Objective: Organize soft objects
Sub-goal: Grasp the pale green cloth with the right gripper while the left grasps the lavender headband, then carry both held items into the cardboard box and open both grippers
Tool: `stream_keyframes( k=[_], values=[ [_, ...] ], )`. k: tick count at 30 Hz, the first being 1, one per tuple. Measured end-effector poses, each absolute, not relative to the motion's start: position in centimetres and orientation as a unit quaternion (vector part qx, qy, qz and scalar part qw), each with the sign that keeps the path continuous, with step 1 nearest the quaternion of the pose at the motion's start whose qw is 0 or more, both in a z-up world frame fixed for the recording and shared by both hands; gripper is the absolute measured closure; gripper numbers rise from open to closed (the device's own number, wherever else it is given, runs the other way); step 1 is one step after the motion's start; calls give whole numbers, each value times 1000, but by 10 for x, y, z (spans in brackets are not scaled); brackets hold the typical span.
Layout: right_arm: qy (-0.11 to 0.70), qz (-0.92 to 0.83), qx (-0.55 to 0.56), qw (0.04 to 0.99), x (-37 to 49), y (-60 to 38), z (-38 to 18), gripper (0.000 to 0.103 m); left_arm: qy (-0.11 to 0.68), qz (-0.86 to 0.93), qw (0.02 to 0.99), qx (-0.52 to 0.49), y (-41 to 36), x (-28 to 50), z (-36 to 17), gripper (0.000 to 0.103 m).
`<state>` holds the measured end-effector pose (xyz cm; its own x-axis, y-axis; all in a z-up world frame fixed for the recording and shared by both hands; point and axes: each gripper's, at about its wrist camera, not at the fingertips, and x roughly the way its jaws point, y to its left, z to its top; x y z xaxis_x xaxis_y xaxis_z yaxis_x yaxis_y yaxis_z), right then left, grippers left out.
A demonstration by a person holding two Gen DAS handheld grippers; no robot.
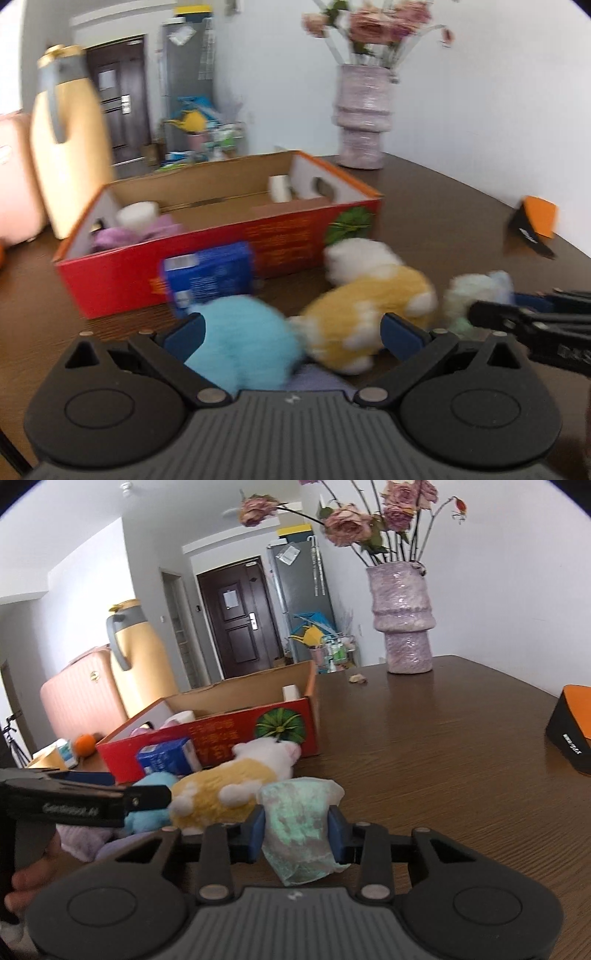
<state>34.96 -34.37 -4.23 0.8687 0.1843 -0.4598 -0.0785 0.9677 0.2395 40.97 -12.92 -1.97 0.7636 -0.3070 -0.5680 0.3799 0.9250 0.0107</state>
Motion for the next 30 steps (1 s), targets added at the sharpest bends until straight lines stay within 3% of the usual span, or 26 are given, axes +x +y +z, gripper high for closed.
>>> stream_keyframes(
  k=[10, 22, 24, 28, 29, 30],
  values=[
    [248, 63, 120, 959, 348, -360, -43, 69, 275, -116, 952, 68, -67, 357, -9, 0],
    [246, 109, 115, 956, 340, -329, -40, 69, 315, -35, 948, 36, -42, 384, -40, 3],
    [247, 110, 113, 956, 337, -326, -38, 69, 318, -44, 947, 17, -38, 384, -40, 26],
    [247, 108, 109, 957, 330, -322, -35, 69, 308, -46, 950, 4, -33, 372, -34, 58],
    [247, 107, 108, 957, 328, -321, -34, 69, 304, -47, 952, -1, -31, 367, -31, 70],
    [246, 107, 107, 957, 326, -320, -32, 69, 302, -47, 952, -3, -30, 363, -27, 74]
  ],
)
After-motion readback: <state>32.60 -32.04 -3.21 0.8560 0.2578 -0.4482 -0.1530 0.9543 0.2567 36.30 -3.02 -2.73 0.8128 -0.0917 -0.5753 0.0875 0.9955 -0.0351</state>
